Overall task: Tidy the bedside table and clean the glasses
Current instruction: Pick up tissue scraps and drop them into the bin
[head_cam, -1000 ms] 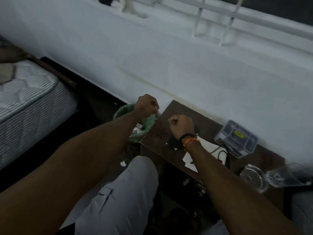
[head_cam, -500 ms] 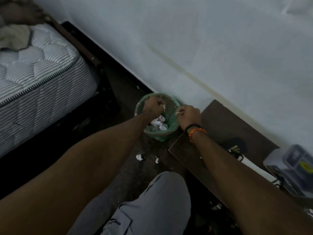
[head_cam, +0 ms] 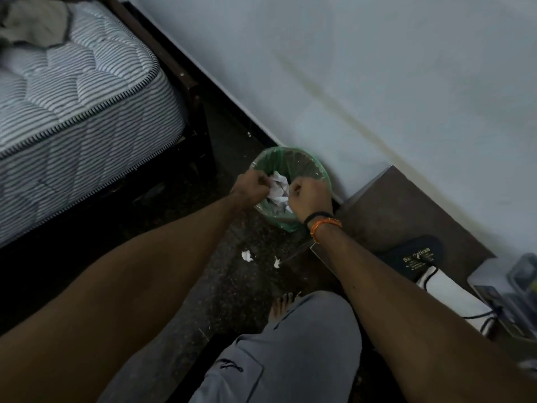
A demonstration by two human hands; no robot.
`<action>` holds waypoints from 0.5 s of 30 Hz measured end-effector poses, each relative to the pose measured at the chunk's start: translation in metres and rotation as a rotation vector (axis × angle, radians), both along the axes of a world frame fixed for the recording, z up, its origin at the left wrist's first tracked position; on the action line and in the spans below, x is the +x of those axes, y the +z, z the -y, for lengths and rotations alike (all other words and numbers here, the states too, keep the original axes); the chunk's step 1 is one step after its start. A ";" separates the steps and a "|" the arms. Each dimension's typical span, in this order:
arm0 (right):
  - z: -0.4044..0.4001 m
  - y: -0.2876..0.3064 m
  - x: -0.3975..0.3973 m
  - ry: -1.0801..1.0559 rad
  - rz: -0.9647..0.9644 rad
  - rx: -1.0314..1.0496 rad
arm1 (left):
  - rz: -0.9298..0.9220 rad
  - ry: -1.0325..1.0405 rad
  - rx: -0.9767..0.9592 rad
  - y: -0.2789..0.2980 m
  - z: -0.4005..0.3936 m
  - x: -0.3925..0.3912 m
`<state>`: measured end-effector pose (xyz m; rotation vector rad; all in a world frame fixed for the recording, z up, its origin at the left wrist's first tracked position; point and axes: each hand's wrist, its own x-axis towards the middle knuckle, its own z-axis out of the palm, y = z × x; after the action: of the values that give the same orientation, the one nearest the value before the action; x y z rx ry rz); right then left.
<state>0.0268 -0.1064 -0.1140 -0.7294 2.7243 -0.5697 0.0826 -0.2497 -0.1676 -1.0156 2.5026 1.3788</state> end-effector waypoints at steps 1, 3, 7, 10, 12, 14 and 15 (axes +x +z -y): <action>0.004 -0.004 0.009 0.022 0.021 0.000 | 0.007 -0.017 -0.009 -0.003 0.003 0.007; 0.013 -0.014 0.025 0.043 0.071 -0.003 | 0.033 -0.044 -0.036 -0.011 0.008 0.024; 0.022 -0.043 0.046 -0.011 0.236 0.034 | 0.111 -0.183 -0.064 -0.044 0.013 0.050; 0.024 -0.068 0.048 -0.034 0.368 0.151 | 0.190 -0.319 -0.066 -0.074 0.009 0.061; 0.025 -0.085 0.045 -0.071 0.438 0.201 | 0.257 -0.376 -0.061 -0.100 0.004 0.067; 0.029 -0.102 0.042 -0.105 0.483 0.222 | 0.307 -0.381 -0.021 -0.127 -0.003 0.070; 0.033 -0.113 0.041 -0.122 0.500 0.231 | 0.319 -0.379 -0.005 -0.142 -0.006 0.071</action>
<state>0.0677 -0.1396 -0.2266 -0.3109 2.3198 -0.3875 0.1538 -0.2433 -0.3094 -0.6512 2.3052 1.0119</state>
